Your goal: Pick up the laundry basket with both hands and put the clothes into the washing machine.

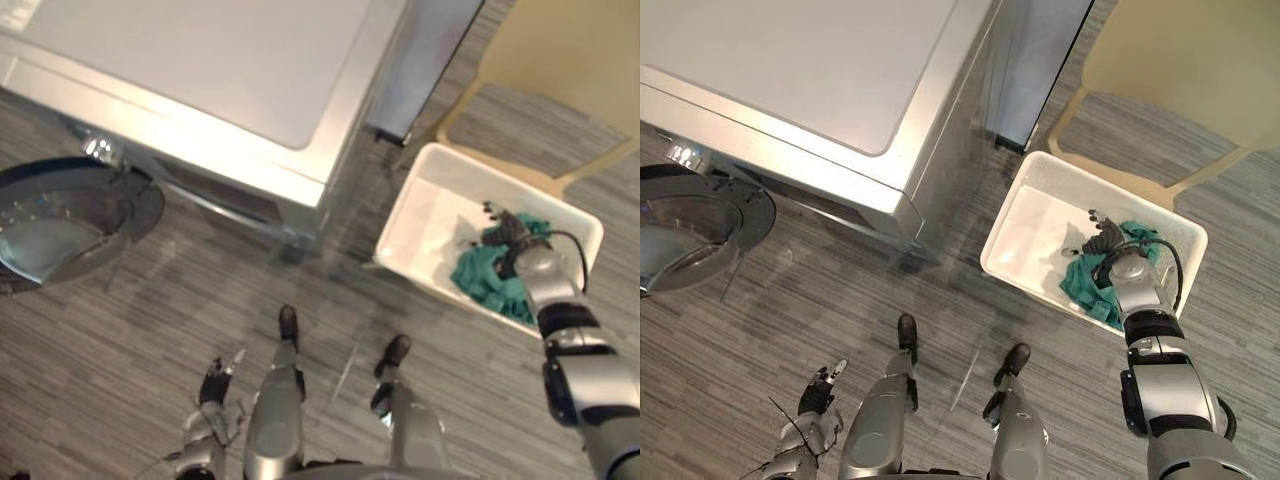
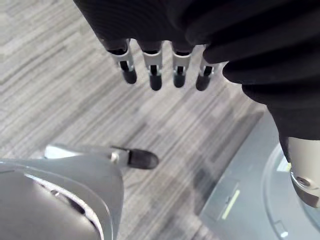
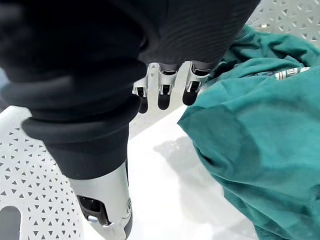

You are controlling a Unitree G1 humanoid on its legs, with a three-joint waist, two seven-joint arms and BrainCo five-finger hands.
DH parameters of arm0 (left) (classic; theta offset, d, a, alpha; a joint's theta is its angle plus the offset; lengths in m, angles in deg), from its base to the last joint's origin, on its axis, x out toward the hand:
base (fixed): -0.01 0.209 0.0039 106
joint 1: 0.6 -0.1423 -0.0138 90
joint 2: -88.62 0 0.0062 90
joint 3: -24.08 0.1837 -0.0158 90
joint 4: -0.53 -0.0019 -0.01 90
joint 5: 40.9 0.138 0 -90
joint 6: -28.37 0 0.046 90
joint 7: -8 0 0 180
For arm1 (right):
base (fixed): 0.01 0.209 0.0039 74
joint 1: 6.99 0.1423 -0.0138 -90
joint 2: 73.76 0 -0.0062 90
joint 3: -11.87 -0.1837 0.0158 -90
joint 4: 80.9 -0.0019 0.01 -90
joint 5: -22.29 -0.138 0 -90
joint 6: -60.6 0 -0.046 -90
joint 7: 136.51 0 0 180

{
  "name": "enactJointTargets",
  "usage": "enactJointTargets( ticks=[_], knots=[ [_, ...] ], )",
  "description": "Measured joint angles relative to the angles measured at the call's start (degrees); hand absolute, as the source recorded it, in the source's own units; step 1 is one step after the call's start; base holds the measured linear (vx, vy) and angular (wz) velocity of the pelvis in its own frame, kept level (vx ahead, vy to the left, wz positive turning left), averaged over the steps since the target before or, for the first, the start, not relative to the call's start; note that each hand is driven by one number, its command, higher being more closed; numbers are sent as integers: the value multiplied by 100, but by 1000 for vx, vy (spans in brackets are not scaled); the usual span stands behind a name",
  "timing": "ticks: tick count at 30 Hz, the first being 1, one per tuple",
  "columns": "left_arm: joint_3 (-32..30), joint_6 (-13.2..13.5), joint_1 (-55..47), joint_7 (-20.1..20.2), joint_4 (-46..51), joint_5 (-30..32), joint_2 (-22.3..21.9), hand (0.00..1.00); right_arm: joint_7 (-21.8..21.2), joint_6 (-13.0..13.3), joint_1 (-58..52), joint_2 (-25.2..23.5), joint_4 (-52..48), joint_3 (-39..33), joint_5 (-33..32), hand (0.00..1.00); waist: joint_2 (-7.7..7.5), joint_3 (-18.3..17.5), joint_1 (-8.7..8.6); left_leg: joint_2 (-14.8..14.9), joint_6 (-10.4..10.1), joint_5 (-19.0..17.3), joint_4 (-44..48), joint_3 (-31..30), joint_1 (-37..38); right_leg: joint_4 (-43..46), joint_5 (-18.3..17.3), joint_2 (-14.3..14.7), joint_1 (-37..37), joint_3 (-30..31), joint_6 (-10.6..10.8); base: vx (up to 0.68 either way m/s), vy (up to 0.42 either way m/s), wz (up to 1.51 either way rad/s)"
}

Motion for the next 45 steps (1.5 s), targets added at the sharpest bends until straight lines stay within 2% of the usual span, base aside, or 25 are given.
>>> enactJointTargets(
  ticks=[4,8,12,18,26,27,35,39,41,45],
  knots=[
    [-4,53,81,-15,263,-187,111,0,17,0,238,242,9,151,-124,0,60,316,74,-1,25,76,-20,-4,-143,2,51,0,-160,33,9,-59,13,-4],
    [-48,107,98,-19,501,-288,166,0,125,8,478,281,0,156,-235,0,36,370,71,-4,41,239,-186,30,-444,-15,155,17,-560,80,-32,-46,-4,-7],
    [-58,193,117,-20,727,-434,230,0,347,62,618,357,2,156,-616,0,20,451,65,-6,56,286,-195,28,-713,-32,200,19,-824,84,-33,-12,2,-2],
    [-55,243,123,-17,1065,-617,224,0,347,145,832,699,246,152,-608,0,30,468,77,-12,67,328,-195,32,-1041,-210,342,49,-1081,78,-47,-2,8,-2],
    [-38,248,339,-14,1539,-641,-15,0,472,413,1041,970,169,113,-659,0,41,472,78,26,64,395,-198,166,-1462,-238,456,76,-1576,200,-91,-25,39,-10],
    [-32,250,361,-14,1591,-642,-31,0,483,413,1058,972,168,112,-663,100,41,472,78,31,62,402,-198,164,-1492,-238,461,80,-1606,197,-94,-25,39,0],
    [36,344,404,-11,2052,-847,-236,0,621,540,1180,1225,172,252,-677,100,47,471,114,87,32,460,-198,160,-1741,-320,529,127,-1801,160,-116,-1,50,0],
    [185,349,415,9,2242,-1129,-397,0,586,533,1142,1194,230,615,-674,100,69,459,194,120,6,477,-197,153,-1749,-321,528,166,-1801,130,-117,10,53,-1],
    [189,349,464,9,2265,-1306,-570,0,602,538,969,1104,300,684,-671,100,151,414,239,114,-31,505,-197,137,-1782,-320,528,157,-1788,62,-117,5,68,11],
    [190,351,464,9,2388,-1343,-615,0,576,548,814,1072,216,651,-670,100,195,376,268,118,-35,547,-196,115,-1779,-303,528,156,-1759,30,-118,-13,77,6]
  ],
)
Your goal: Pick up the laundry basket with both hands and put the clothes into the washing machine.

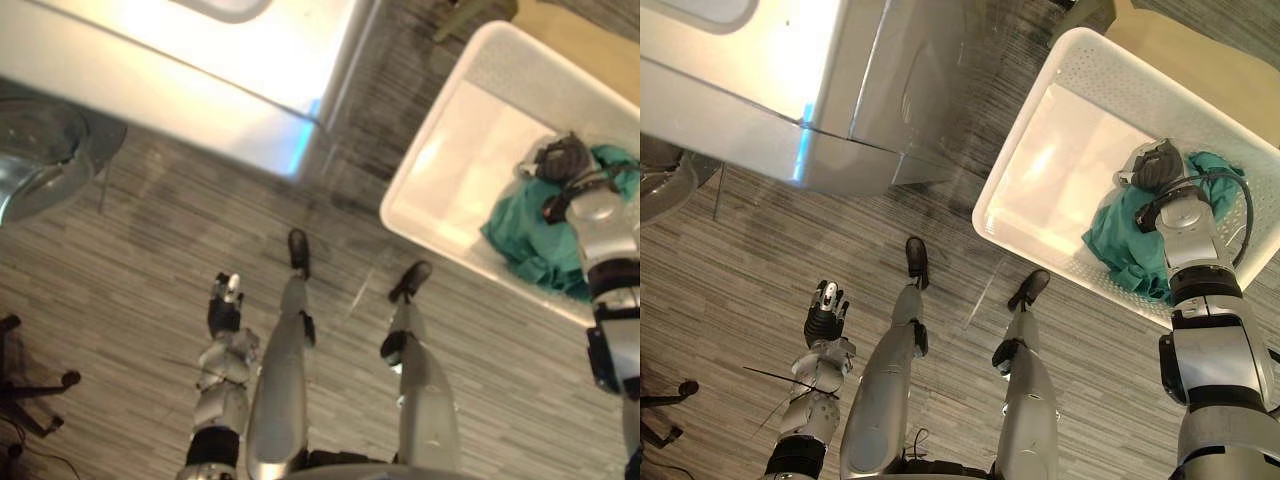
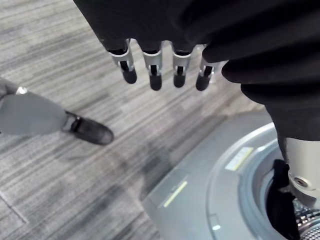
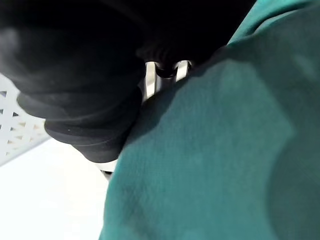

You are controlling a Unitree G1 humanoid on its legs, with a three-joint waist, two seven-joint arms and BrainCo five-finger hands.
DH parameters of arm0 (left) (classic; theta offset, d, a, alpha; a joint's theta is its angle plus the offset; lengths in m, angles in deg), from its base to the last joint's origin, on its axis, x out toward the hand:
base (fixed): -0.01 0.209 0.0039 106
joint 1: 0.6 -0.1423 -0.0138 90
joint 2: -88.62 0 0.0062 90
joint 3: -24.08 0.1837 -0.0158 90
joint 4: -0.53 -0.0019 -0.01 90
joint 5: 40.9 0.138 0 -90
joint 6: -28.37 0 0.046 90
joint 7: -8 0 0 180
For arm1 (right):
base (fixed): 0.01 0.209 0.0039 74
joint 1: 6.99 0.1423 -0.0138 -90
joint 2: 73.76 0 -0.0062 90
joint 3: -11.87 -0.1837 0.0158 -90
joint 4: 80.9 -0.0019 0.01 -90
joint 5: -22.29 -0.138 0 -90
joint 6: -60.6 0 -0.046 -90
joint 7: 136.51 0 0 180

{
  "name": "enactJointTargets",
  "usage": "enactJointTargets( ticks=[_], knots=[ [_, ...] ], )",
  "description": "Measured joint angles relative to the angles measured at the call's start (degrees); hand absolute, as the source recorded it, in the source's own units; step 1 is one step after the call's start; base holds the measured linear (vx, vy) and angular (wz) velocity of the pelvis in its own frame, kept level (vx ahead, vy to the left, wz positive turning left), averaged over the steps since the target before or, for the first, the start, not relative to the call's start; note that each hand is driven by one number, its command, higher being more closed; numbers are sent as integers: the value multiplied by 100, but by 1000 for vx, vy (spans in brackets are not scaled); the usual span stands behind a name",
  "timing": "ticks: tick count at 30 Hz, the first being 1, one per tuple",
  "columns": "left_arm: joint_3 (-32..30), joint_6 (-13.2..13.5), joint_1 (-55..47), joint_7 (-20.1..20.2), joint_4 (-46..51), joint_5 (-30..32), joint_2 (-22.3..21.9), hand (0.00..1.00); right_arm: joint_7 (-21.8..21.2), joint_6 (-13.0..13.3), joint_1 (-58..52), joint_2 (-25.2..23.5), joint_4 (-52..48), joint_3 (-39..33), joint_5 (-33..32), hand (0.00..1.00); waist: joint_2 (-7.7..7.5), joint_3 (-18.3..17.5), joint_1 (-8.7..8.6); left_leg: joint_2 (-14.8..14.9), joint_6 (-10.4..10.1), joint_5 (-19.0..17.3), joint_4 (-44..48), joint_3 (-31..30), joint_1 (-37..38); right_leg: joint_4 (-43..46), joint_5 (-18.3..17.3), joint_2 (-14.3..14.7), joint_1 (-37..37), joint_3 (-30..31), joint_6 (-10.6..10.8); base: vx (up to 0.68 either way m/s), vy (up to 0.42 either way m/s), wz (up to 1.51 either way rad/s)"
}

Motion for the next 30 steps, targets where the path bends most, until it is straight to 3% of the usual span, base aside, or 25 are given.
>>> enactJointTargets(
  ticks=[5,13,20,27,30],
  knots=[
    [-1,2,-1,-3,6,-3,-47,0,11,-49,-442,-193,-56,-66,8,100,117,-212,131,59,5,12,0,-13,150,92,-14,4,126,-15,-16,-32,63,2],
    [-12,5,-3,-8,-64,-55,-15,0,10,-197,-870,-412,-287,-465,0,100,128,-351,109,79,43,42,-2,-21,471,96,-16,24,450,-26,-19,-34,27,1],
    [-70,-13,-15,-16,-556,-65,182,0,30,-313,-918,-614,-901,-887,13,100,-27,-488,-43,75,45,40,-7,-15,851,-90,63,81,858,47,-24,-13,5,-1],
    [-67,-34,-227,79,-671,-60,267,0,284,-441,-904,-642,-1276,-1192,376,100,-44,-856,-155,37,33,14,-16,12,1164,-232,91,98,1167,150,15,-34,9,-4],
    [-58,-135,-483,261,-651,-12,346,0,436,-514,-1340,-793,-2096,-1704,655,100,-41,-1033,-186,29,-1,-81,-25,44,1434,-256,69,93,1417,189,51,-21,9,-2]
  ],
)
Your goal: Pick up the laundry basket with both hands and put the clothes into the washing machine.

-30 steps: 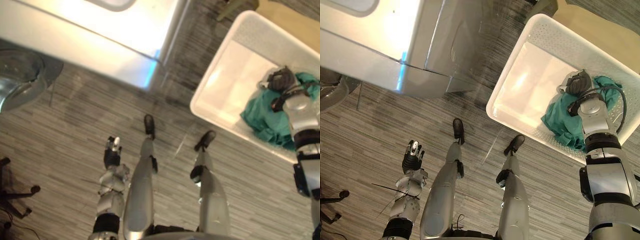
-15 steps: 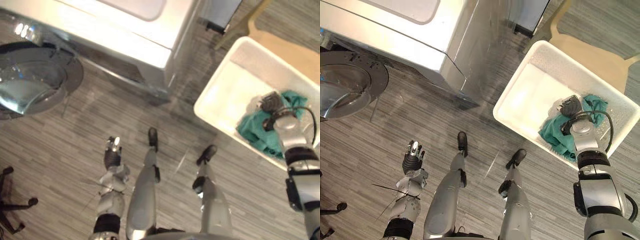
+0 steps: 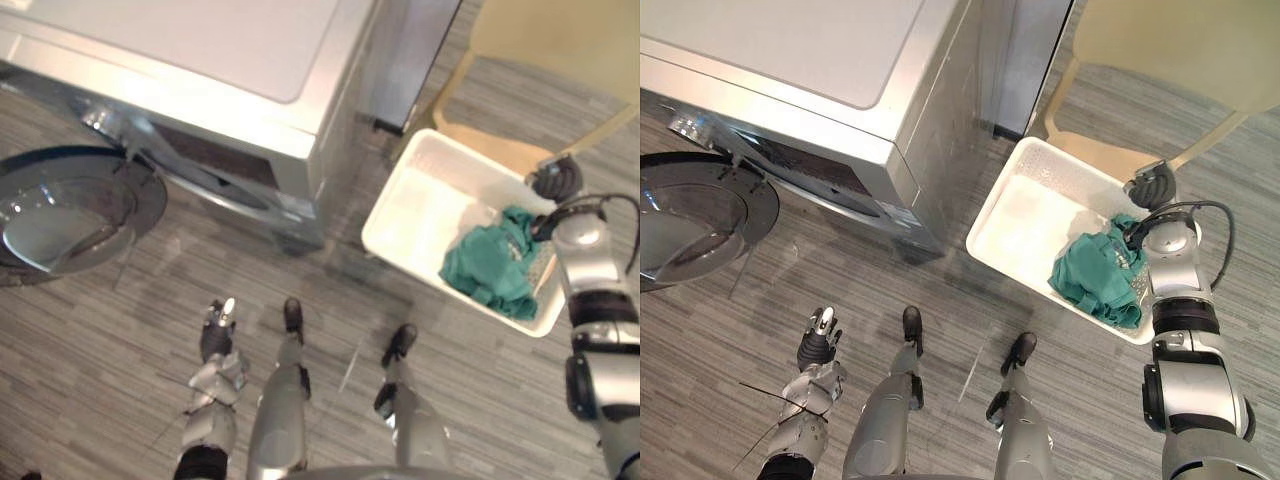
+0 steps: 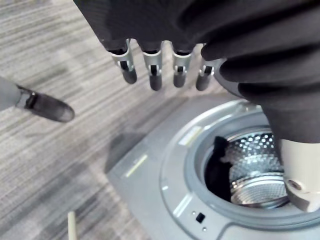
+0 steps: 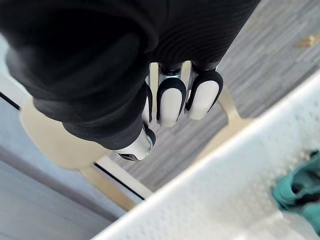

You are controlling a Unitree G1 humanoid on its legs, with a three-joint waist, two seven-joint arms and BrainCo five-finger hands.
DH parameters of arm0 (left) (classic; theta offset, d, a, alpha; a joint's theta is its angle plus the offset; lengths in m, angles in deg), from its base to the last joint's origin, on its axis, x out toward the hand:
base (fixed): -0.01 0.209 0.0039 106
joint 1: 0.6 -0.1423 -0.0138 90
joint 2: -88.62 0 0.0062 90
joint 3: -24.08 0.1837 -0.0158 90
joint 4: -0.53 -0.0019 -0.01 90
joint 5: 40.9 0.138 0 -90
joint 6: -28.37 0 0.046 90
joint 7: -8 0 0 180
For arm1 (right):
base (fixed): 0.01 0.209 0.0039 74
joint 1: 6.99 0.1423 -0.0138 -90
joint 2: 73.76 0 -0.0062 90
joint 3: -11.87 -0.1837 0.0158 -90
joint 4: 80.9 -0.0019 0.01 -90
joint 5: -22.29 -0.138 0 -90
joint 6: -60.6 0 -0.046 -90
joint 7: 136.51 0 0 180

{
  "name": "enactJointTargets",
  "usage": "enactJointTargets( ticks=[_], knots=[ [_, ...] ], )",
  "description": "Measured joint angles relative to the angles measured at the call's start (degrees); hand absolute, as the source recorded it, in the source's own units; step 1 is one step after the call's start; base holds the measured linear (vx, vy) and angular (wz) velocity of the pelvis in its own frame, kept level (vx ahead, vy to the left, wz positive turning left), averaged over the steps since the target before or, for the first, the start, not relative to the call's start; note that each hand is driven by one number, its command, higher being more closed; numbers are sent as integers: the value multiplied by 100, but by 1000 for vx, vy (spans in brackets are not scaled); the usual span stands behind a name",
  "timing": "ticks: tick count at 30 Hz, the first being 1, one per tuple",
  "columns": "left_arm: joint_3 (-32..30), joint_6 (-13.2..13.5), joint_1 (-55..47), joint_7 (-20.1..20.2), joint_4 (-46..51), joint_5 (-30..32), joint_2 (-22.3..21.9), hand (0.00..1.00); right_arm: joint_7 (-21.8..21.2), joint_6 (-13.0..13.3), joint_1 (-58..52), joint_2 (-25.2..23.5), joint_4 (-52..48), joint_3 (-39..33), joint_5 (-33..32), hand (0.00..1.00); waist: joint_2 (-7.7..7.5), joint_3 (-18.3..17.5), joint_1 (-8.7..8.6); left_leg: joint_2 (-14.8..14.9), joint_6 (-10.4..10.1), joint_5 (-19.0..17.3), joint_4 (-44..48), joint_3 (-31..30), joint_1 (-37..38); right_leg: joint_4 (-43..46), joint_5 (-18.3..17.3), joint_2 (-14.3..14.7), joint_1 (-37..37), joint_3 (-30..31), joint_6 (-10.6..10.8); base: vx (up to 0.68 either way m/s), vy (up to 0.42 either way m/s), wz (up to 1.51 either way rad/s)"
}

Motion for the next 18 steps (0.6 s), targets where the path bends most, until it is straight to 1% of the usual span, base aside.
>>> enactJointTargets(
  ticks=[1,3,5,6,8,10,14,15,18],
  knots=[
    [2,-9,-68,16,8,43,9,0,14,-19,-152,-97,-177,-101,63,100,-2,-64,-10,0,5,-31,0,2,59,-1,-17,0,59,0,11,0,0,0],
    [2,-34,-271,78,77,95,21,0,47,-36,-640,-366,-643,-321,132,100,-13,-307,-18,-12,-18,-107,-2,3,174,-1,-82,-11,176,0,62,25,3,2],
    [0,-55,-594,151,336,109,64,0,131,-36,-1271,-799,-1137,-596,210,100,-18,-600,-31,-38,-24,-203,-17,15,386,-1,-145,-38,380,4,98,61,3,2],
    [-6,-55,-640,167,363,126,84,0,162,-36,-1378,-861,-1172,-614,251,0,-17,-660,-31,-44,-28,-220,-24,21,434,-1,-167,-46,424,7,119,60,-3,1],
    [-14,-56,-795,254,501,150,144,0,207,-39,-1675,-1006,-1184,-616,309,0,-19,-770,-38,-59,-30,-269,-31,23,621,-1,-225,-63,613,5,132,58,-12,3],
    [-23,-67,-795,256,498,174,147,0,178,-48,-1807,-1012,-1222,-616,308,0,-17,-825,-31,-59,-34,-276,-31,22,667,-1,-230,-64,662,2,137,19,-8,1],
    [-24,-151,-801,356,500,297,152,0,-79,-55,-1866,-1012,-1301,-596,299,0,-21,-847,-53,-44,-39,-270,-31,14,624,-1,-226,-46,618,5,134,0,0,0],
    [-18,-150,-801,358,500,297,153,0,-124,-38,-1871,-1011,-1248,-592,291,0,-24,-846,-51,-44,-38,-271,-31,9,589,-1,-226,-46,579,6,128,0,0,0],
    [-7,-151,-807,358,500,295,162,0,-296,-30,-1782,-1001,-560,-440,219,0,-73,-815,-15,-47,-39,-232,-14,-29,274,1,-173,-34,255,31,75,-19,-14,-6]
  ],
)
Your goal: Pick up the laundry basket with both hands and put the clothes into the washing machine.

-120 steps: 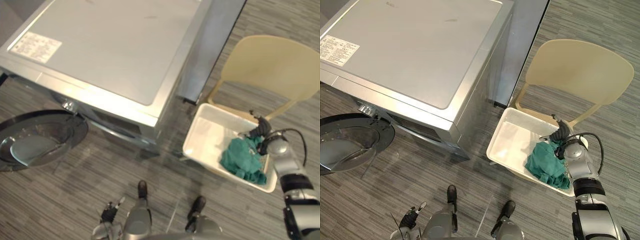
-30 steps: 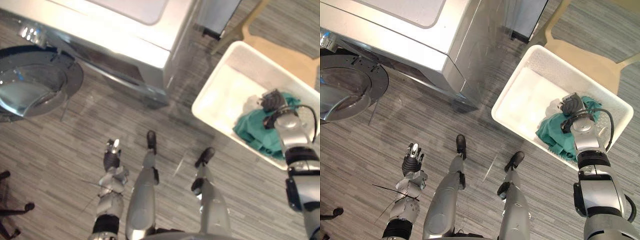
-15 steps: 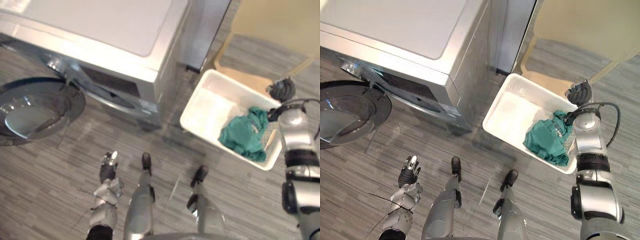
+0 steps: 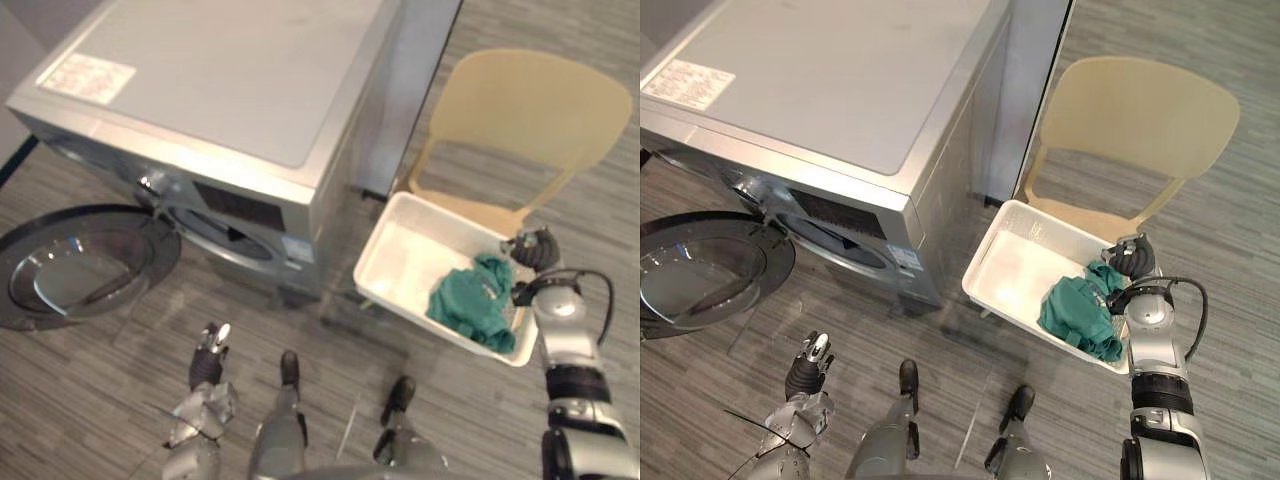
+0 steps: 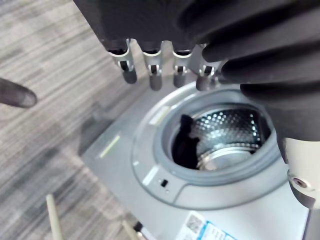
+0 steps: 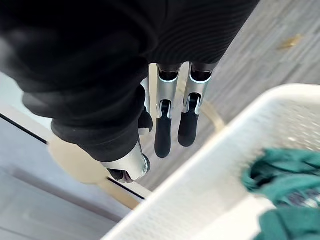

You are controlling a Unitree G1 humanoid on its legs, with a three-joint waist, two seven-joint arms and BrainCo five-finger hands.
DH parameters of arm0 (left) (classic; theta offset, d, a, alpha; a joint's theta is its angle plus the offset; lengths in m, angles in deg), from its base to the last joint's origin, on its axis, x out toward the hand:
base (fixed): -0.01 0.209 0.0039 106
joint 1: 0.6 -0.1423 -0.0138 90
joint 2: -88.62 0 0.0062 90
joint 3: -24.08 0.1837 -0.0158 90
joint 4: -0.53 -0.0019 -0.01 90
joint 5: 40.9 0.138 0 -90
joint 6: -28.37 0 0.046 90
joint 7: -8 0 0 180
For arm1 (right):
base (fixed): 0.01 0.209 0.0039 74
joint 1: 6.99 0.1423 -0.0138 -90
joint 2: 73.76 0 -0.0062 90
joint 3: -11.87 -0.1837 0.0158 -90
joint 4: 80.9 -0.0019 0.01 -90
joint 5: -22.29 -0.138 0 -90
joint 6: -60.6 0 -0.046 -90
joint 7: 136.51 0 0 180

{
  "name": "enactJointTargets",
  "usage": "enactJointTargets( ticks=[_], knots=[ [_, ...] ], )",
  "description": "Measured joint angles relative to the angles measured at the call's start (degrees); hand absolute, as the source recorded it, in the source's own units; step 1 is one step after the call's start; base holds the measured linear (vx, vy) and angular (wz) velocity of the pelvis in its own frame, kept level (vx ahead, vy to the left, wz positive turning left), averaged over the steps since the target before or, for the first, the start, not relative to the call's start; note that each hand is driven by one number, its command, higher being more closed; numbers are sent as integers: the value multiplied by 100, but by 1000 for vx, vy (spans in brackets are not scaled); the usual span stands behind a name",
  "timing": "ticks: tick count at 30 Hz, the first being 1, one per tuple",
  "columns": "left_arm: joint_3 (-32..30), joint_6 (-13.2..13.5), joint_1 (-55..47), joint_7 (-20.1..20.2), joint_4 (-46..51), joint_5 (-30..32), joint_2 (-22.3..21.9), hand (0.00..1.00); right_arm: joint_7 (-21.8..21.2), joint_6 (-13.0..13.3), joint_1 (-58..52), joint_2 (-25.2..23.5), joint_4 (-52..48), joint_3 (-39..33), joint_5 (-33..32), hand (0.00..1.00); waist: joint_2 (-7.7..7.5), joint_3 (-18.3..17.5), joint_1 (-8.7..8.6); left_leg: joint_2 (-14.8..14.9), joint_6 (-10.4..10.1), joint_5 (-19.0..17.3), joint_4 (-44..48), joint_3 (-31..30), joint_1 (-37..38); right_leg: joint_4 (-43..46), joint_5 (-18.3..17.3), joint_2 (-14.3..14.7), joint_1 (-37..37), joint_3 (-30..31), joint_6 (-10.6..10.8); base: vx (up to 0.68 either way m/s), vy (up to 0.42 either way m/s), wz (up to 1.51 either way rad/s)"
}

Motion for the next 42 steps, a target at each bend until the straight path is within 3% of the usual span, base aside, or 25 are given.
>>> enactJointTargets(
  ticks=[5,9,14,23,29,35,42],
  knots=[
    [-1,2,25,-15,110,-12,11,0,-225,-78,542,20,987,411,-338,0,-25,472,1,-2,55,80,18,-8,-223,3,107,5,-231,21,-33,-29,-8,-3],
    [-1,21,97,-127,286,-45,21,0,-231,-96,1673,322,1727,655,-589,0,-28,916,21,-5,52,151,20,-10,-501,8,190,5,-522,44,-77,-40,-7,-3],
    [-3,31,385,-279,285,-171,35,0,-224,-94,2367,496,1814,958,-667,0,-18,1317,42,-25,96,237,24,-108,-802,26,208,-2,-767,-35,-92,-5,6,5],
    [13,169,760,-373,528,-576,149,0,-114,-87,2730,578,1969,1344,-654,0,-19,1699,34,-110,113,251,25,-234,-1102,50,195,-78,-1012,-103,-75,4,44,6],
    [224,169,938,-374,532,-681,161,0,5,122,3020,844,2263,1579,-568,0,-29,1742,25,-99,117,254,24,-231,-1259,52,200,-64,-1174,-87,-78,-6,31,-2],
    [513,158,1121,-361,454,-680,165,0,-142,138,3309,945,2661,1902,364,0,-30,1744,23,-98,115,252,24,-241,-1301,47,198,-61,-1207,-93,-77,-1,41,0],
    [559,152,1168,-361,402,-789,86,0,-125,311,3460,1170,2657,1988,575,0,-37,1741,27,-95,83,232,20,-284,-1606,44,194,-65,-1501,-96,-83,-42,51,0]
  ],
)
